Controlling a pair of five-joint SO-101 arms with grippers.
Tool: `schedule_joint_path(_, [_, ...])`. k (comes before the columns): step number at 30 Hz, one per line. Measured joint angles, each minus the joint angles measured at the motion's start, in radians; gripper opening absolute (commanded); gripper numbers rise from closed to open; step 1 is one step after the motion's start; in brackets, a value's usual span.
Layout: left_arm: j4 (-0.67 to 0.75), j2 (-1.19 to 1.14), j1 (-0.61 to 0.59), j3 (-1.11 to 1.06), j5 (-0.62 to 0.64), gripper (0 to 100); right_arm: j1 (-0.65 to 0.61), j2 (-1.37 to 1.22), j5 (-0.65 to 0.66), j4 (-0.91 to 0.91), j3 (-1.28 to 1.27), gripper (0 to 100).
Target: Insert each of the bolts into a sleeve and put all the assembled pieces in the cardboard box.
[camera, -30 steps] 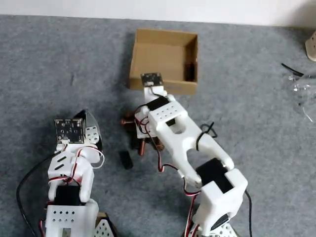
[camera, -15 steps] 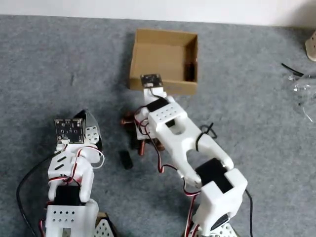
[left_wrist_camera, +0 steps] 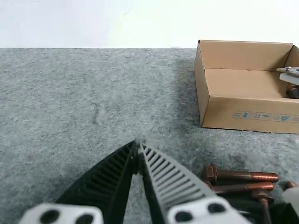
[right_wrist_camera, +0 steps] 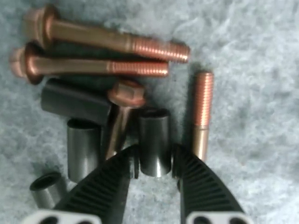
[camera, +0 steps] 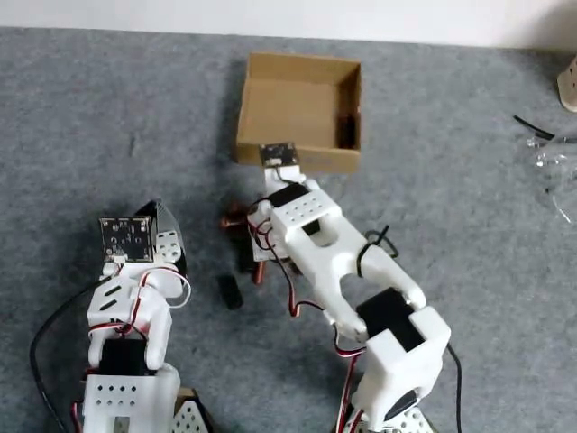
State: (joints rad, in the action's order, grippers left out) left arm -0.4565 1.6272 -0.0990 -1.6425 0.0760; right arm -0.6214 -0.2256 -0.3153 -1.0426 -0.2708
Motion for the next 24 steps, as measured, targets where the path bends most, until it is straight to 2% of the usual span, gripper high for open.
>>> schedule_joint_path(5, [0.0, 0.0, 0.0, 0.0, 0.0, 1, 0.0, 0.0, 0.002, 0.0, 0.0, 11.2])
schedule_joint_path(10, [0.0, 0.0, 0.0, 0.0, 0.0, 1, 0.0, 0.0, 0.098, -0.002, -0.002, 11.2])
schedule_joint_path(24, [0.0, 0.0, 0.0, 0.0, 0.0, 1, 0.0, -0.002, 0.219, -0.006, -0.002, 10.7])
